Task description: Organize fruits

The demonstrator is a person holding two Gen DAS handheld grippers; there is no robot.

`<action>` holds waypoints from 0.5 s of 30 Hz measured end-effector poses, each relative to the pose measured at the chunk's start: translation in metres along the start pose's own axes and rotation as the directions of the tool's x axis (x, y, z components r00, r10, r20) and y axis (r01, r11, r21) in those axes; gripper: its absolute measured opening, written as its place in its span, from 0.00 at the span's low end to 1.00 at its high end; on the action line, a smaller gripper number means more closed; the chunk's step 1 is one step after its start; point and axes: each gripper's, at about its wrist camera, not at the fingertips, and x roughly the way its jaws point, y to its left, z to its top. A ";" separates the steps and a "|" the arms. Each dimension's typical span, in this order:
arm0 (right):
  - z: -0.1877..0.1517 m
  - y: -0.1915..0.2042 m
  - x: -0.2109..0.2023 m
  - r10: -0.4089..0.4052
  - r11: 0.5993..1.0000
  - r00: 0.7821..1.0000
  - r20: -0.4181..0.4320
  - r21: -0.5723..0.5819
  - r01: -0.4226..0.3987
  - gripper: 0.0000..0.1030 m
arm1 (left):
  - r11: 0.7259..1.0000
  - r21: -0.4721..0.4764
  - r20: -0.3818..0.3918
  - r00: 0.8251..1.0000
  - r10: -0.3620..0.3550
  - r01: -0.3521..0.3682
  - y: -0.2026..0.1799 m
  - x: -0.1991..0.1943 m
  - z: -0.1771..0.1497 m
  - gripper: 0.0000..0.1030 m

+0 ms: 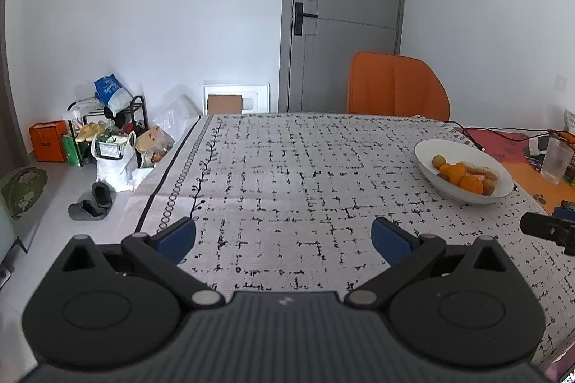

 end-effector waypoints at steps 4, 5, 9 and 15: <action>-0.002 0.002 0.002 0.000 1.000 1.000 -0.010 -0.002 0.000 1.00 | 1.000 0.007 -0.017 1.000 0.001 -0.001 0.001 0.003 -0.003 1.00; -0.002 0.003 0.002 0.001 1.000 1.000 -0.012 -0.001 -0.001 1.00 | 1.000 0.007 -0.018 1.000 -0.001 0.001 0.001 0.003 -0.003 1.00; -0.005 0.004 0.005 0.003 1.000 1.000 -0.023 -0.002 -0.003 1.00 | 1.000 0.009 -0.016 1.000 -0.001 0.001 0.001 0.003 -0.003 1.00; -0.005 0.004 0.005 0.005 1.000 1.000 -0.020 0.001 -0.005 1.00 | 1.000 0.008 -0.019 1.000 0.001 -0.001 0.002 0.003 -0.003 1.00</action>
